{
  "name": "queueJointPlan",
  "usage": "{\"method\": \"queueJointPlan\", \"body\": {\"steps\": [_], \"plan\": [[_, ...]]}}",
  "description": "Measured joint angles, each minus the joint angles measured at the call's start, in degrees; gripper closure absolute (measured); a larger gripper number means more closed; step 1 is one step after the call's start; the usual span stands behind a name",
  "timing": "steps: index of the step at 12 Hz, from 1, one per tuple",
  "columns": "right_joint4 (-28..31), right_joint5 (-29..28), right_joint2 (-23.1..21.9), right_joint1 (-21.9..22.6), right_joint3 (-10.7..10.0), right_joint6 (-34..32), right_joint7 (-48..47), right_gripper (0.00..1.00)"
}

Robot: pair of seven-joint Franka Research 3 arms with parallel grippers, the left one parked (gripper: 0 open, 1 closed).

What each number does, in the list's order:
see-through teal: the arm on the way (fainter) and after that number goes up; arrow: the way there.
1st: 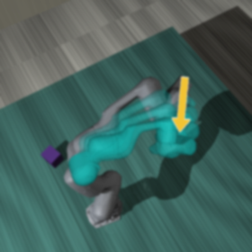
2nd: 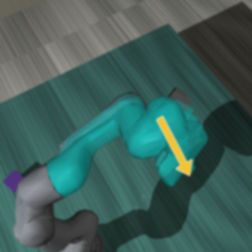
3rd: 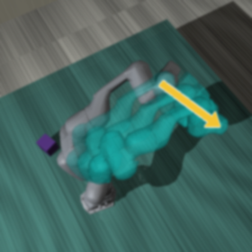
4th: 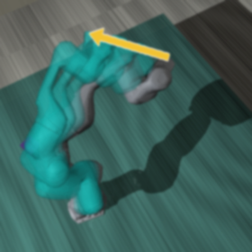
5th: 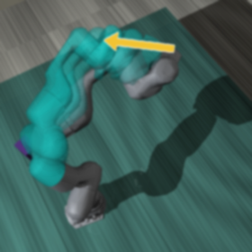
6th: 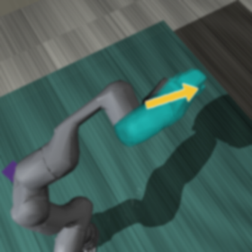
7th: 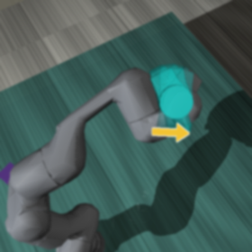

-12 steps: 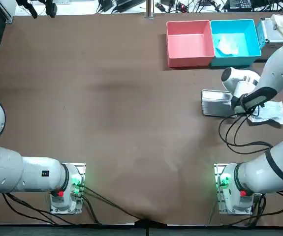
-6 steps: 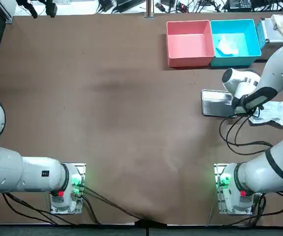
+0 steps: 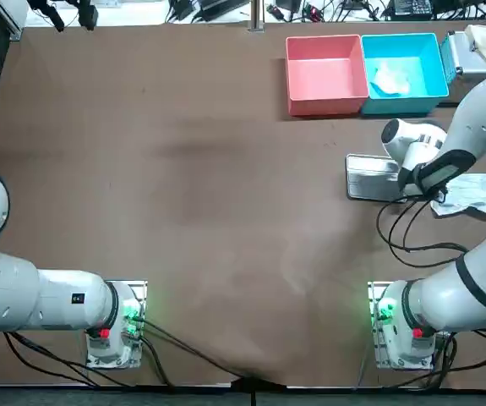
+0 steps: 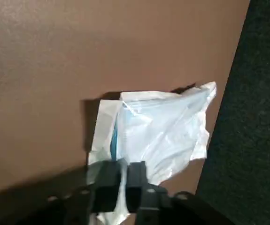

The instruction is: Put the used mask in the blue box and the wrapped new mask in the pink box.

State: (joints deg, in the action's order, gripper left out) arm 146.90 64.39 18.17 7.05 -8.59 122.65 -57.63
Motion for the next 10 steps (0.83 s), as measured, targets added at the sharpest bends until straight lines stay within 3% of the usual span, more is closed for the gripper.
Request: {"method": "queueJointPlan", "body": {"steps": [3,10], "plan": [[0.00,0.01,0.12,-0.02,0.00,0.01,0.00,0.98],[-0.69,0.30,-1.17,0.07,0.21,-2.17,0.20,0.99]]}}
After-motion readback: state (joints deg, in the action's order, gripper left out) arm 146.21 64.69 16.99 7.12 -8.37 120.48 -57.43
